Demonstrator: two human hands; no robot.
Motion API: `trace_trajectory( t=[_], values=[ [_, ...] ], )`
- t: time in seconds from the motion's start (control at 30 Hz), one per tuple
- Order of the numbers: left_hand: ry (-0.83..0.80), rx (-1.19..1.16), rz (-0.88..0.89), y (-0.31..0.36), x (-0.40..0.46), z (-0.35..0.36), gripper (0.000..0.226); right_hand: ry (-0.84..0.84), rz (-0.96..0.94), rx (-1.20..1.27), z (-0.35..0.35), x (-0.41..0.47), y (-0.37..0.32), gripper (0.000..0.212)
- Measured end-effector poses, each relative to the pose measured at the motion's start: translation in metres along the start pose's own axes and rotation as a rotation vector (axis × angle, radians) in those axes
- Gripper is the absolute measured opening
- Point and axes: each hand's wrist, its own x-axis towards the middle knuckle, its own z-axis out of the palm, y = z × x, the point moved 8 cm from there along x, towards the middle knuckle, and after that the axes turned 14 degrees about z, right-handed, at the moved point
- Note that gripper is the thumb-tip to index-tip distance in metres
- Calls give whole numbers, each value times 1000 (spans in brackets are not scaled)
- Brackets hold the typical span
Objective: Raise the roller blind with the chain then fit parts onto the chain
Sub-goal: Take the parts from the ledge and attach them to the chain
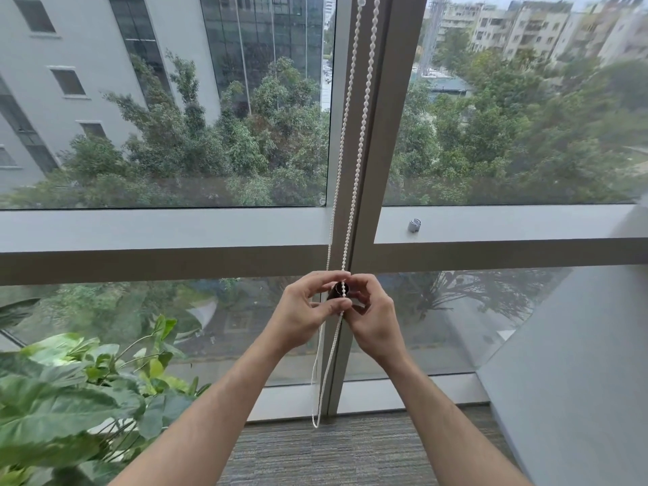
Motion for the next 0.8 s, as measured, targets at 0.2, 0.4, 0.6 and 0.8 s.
trace_trajectory(
  t=[0.2,0.4,0.6,0.8],
  values=[
    [75,-125,8,-1,0,1,45,-10,9,20,-6,2,2,30],
    [111,-157,21,-3,2,6,42,-36,-19,10,-9,3,1,32],
    [139,-124,-6,-7,5,4,41,89,17,-4,-33,16,8,37],
    [147,-119,-28,-7,5,4,40,451,237,-185,-89,62,26,19]
  ],
)
